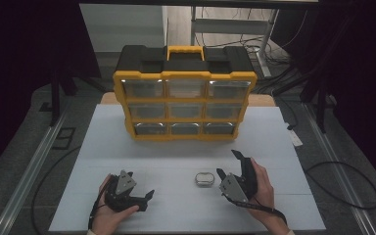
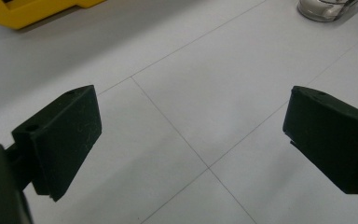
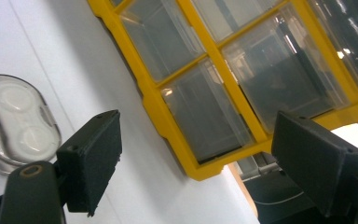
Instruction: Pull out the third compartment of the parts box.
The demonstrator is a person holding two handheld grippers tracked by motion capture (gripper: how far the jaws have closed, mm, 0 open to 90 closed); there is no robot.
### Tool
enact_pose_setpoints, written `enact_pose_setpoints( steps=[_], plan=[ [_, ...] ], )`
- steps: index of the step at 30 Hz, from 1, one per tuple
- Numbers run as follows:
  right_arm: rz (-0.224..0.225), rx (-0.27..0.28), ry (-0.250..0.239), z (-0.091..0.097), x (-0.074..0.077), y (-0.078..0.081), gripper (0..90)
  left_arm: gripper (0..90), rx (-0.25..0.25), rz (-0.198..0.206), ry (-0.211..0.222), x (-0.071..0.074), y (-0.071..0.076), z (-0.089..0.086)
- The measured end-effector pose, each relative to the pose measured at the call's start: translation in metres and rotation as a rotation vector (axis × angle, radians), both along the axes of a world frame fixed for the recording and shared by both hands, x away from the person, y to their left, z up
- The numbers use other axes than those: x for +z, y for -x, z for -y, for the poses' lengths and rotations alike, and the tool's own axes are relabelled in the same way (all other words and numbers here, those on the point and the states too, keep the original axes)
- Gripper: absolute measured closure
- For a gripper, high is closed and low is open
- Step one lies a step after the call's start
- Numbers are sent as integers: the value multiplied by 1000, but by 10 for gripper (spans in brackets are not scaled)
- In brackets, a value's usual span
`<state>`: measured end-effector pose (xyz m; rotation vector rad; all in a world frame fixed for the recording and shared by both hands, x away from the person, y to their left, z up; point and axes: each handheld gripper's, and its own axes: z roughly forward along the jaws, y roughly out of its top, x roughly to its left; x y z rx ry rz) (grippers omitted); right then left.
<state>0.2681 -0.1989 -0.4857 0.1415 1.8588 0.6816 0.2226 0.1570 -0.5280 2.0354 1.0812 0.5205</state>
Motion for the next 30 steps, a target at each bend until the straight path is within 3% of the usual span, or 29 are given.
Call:
enact_pose_setpoints(
  steps=[16,24,30],
  plan=[
    [58,-30,48,-1,10,-10,169,49,-16,6,-7,1,-1,2],
    [45,-39,57,-2,11,-18,168,49,-17,3,-9,0,-2,4],
    [68,-42,84,-5,12,-23,169,48,-19,-1,-11,0,-2,4]
  ],
)
